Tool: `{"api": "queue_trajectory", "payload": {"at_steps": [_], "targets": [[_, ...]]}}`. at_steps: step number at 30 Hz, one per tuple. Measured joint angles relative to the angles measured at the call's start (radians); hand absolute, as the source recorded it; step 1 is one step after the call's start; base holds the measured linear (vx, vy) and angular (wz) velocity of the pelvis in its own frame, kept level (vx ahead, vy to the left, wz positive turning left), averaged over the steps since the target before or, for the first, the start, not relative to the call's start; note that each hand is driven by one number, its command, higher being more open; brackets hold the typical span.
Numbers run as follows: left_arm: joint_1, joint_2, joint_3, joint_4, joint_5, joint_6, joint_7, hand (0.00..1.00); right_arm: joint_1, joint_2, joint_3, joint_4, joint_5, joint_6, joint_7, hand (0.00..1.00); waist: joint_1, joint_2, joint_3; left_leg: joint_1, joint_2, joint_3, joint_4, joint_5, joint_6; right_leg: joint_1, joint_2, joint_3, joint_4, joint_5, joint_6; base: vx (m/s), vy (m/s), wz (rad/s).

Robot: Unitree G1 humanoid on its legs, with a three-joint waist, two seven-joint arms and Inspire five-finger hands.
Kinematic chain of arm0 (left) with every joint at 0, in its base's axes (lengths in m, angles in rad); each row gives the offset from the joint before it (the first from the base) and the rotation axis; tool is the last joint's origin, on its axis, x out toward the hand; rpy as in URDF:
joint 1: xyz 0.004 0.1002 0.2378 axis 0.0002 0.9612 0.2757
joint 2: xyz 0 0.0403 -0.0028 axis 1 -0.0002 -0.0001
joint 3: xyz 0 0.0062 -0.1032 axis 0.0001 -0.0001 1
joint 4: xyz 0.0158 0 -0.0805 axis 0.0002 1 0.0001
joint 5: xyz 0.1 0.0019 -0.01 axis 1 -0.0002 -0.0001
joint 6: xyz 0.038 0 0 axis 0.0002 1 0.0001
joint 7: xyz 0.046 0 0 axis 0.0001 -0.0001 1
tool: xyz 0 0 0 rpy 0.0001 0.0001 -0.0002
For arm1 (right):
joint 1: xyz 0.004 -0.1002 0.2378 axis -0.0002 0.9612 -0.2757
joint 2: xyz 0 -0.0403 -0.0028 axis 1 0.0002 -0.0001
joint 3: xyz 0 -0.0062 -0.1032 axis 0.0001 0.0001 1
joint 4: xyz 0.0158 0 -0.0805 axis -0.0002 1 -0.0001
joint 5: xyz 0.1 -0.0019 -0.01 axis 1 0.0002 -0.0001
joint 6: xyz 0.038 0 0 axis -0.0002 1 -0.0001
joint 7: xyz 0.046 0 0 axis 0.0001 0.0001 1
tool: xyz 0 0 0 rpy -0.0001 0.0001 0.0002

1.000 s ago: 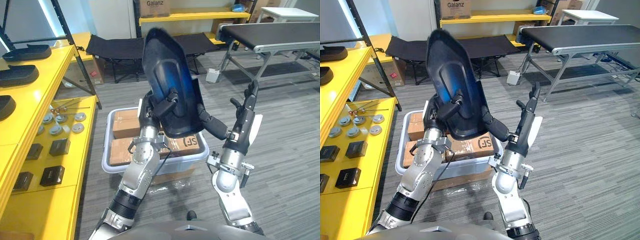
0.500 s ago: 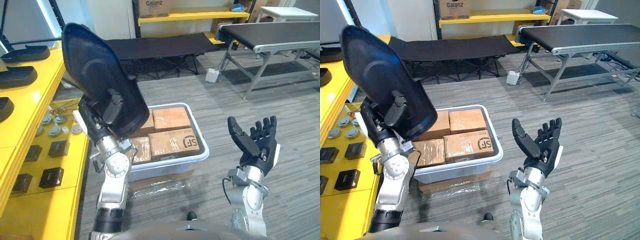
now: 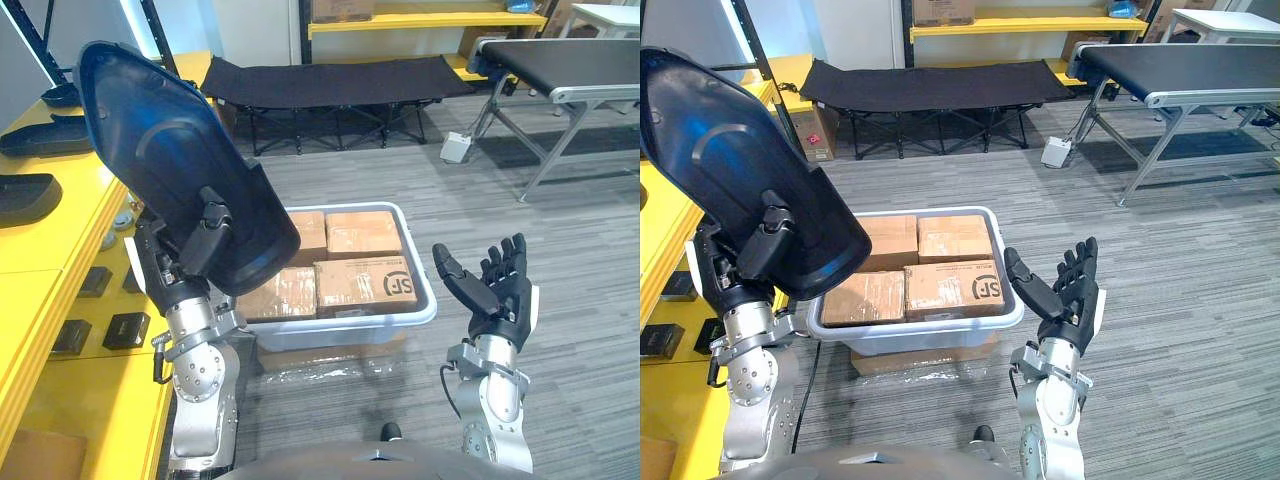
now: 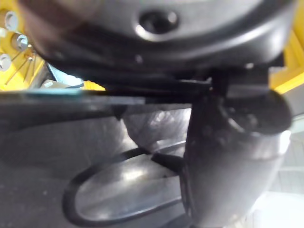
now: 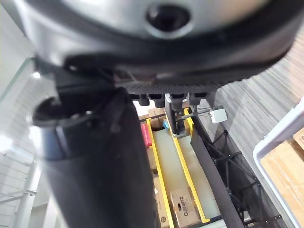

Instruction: Walk over and take three plastic housings, then place them on the shelf

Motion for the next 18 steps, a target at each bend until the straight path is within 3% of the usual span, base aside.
{"api": "queue_trajectory", "payload": {"at_steps": [3, 10, 13, 18], "targets": [[0.0, 0.008, 0.017, 0.0, 0.008, -0.008, 0.001, 0.0, -0.004, -0.007, -0.005, 0.0, 0.006, 0.0, 0.024, 1.0, 0.002, -0.001, 0.002, -0.014, 0.0, -0.012, 0.019, -0.003, 0.001, 0.0, -0.003, -0.01, 0.0, 0.0, 0.0, 0.0, 0.004, 0.09], [0.046, 0.007, 0.078, -0.09, 0.023, -0.01, 0.048, 0.0, -0.056, -0.014, 0.006, 0.017, 0.219, 0.0, 0.149, 1.0, 0.025, 0.011, 0.022, -0.05, -0.002, -0.079, 0.065, -0.022, 0.008, 0.032, -0.014, -0.075, 0.0, -0.012, 0.002, -0.02, 0.004, 0.26], [0.096, 0.002, 0.139, -0.153, 0.022, -0.011, 0.053, 0.0, -0.117, -0.018, 0.071, 0.063, 0.222, 0.002, 0.186, 1.0, 0.064, 0.011, 0.028, -0.069, -0.003, -0.15, 0.076, -0.016, 0.006, 0.068, -0.015, -0.146, 0.0, -0.023, 0.005, 0.0, -0.013, 0.69], [0.156, -0.029, 0.278, -0.177, 0.018, -0.015, 0.051, 0.0, -0.278, -0.054, 0.184, 0.144, 0.142, 0.008, 0.22, 1.0, 0.162, 0.011, 0.047, -0.123, -0.03, -0.292, 0.081, 0.012, 0.013, 0.121, -0.031, -0.292, 0.0, -0.037, 0.016, -0.02, -0.007, 0.79]]}}
